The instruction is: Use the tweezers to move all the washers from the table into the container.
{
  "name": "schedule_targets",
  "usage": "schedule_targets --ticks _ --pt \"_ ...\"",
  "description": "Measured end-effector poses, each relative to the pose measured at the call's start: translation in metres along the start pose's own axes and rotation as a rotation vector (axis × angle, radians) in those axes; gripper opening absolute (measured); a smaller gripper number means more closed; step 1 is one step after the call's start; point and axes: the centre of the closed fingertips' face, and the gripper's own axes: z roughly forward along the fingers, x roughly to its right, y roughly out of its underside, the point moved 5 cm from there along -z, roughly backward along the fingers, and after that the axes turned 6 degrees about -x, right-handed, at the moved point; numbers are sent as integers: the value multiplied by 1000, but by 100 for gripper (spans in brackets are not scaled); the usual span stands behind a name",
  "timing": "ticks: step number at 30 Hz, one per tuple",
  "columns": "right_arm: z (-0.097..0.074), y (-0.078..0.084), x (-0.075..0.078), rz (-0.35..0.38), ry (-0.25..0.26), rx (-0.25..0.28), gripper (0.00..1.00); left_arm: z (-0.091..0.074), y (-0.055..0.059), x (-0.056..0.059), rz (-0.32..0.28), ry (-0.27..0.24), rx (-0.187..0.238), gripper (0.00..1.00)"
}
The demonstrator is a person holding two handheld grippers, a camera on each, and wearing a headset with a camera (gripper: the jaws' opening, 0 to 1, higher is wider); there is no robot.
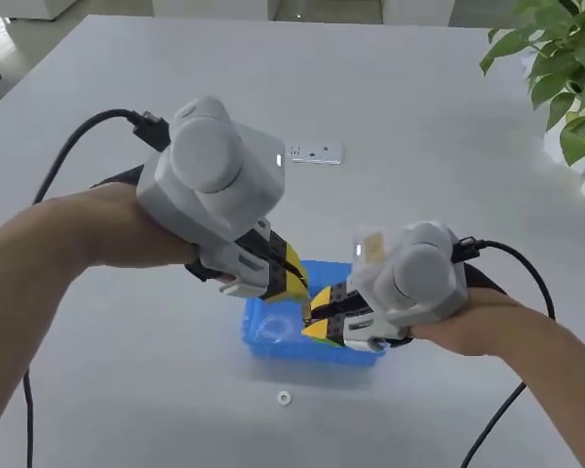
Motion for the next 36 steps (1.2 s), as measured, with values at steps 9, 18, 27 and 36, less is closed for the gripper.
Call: schedule_targets --ticks 9,18,27,36 --pt "8 -2 -20 4 -23 9 10 0 9 18 -13 14 -13 5" --pt "15 1 -33 6 -42 4 10 5 15 29 -21 27 -23 6" --pt "26 5 -44 17 -62 3 10 12 25 37 -33 39 -39 6" --pt "38 12 -53 33 -89 -3 10 22 35 43 -53 56 -53 5"
